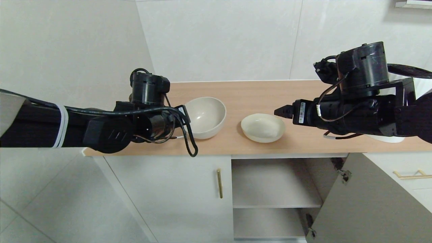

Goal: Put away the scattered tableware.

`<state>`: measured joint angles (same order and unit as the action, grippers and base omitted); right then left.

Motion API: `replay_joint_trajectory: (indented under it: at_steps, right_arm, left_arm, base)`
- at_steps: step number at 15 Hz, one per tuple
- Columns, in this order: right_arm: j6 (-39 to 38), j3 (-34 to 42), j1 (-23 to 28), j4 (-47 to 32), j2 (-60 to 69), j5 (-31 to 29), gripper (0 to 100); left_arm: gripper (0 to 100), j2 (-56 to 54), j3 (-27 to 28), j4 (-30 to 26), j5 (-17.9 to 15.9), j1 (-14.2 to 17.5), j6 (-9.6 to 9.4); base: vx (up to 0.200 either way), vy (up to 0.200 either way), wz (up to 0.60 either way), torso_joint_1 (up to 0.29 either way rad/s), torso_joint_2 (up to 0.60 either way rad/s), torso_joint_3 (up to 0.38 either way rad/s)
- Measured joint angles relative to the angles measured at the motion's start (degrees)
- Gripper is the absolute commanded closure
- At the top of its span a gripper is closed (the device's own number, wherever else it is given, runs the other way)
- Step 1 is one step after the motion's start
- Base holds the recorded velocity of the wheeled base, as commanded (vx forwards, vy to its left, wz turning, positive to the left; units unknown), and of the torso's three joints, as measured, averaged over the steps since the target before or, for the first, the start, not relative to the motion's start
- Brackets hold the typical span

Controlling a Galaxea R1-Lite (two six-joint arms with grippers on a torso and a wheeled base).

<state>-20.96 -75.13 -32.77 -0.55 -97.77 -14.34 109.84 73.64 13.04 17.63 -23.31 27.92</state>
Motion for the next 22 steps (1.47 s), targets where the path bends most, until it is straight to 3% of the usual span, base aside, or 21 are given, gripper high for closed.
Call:
replay_joint_trajectory:
  at_steps: [2,5,7,8,11,22]
  right_arm:
    - [0.0,-0.3,0.0,-0.1,-0.1,0.0,0]
    - [-0.2,-1.6,0.1,-1.3,-1.7,-0.2,0]
    - [-1.8,-4.1,0.1,-3.4,-4.9,-3.6,0]
    - [-2.5,-5.6,0.2,-3.7,-6.8,-6.8,0]
    - [-3.3,-9.2,1.4,-3.8,-12.2,-11.7,0]
    - [-3.3,-11.8,4.1,-3.7,-18.8,-11.6,0]
  left_arm:
    - [100,-2.1,-1.2,-0.1,-2.2,0.0,0.51]
    - [100,-6.1,-4.6,-0.1,-9.8,-0.1,0.62]
    - [100,-8.7,-6.9,0.0,-15.0,-0.1,0.62]
    - [100,-9.7,-7.7,0.0,-15.9,-0.1,0.63]
    - [100,-11.5,-8.5,0.0,-16.2,-0.1,0.68]
    - [100,-13.2,-9.0,0.1,-16.3,0.0,2.07]
  base:
    - [0.0,0.0,0.0,0.0,0.0,0.0]
    - [0.0,0.0,0.0,0.0,0.0,0.0]
    - [0.0,0.0,0.0,0.0,0.0,0.0]
    - [0.0,0.0,0.0,0.0,0.0,0.0]
    - [0.0,0.0,0.0,0.0,0.0,0.0]
    - [0.0,0.0,0.0,0.0,0.0,0.0]
